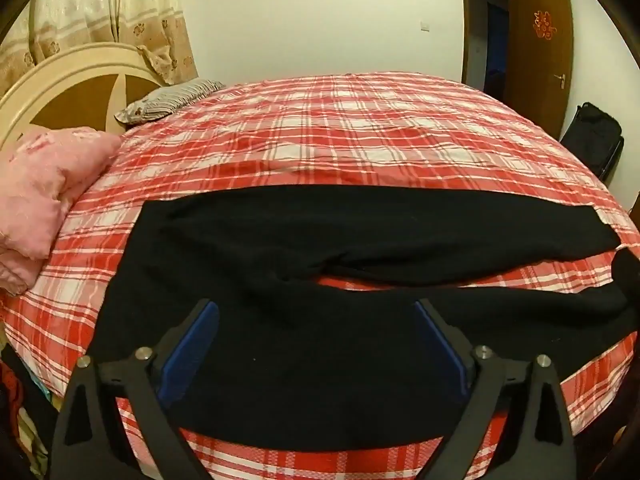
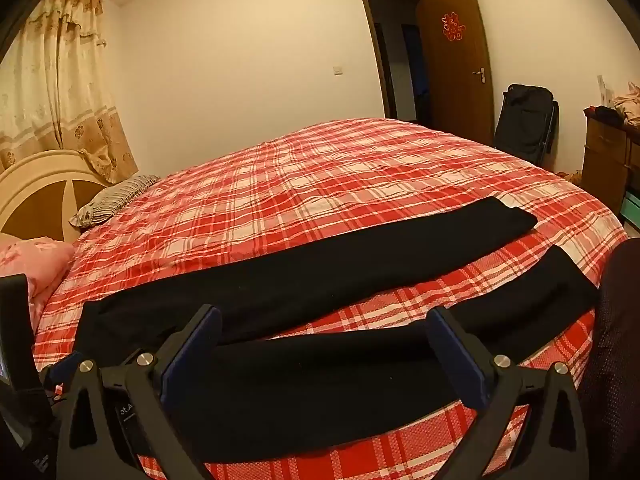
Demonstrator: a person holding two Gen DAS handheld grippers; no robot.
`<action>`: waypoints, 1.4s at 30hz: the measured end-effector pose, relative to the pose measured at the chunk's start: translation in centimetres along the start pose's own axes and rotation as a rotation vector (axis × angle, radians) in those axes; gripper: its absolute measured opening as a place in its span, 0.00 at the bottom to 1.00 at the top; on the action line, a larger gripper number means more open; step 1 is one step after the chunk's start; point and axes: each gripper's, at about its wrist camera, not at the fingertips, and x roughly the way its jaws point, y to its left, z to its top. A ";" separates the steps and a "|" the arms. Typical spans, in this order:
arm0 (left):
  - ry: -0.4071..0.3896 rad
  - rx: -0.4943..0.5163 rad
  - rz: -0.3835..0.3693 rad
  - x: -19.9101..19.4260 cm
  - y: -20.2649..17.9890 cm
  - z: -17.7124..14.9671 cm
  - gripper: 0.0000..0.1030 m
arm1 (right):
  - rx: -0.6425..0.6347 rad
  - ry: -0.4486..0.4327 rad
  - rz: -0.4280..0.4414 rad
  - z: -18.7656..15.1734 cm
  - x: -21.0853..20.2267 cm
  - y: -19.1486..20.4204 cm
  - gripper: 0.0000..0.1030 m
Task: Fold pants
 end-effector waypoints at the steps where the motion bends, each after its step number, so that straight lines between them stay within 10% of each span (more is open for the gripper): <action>1: -0.003 0.003 0.004 0.0 0.0 0.0 0.95 | 0.000 0.002 0.001 0.0 0.1 0.0 0.99; 42: 0.017 0.009 0.014 0.2 0.6 -0.3 0.95 | 0.004 0.028 0.003 -0.5 0.6 0.1 0.99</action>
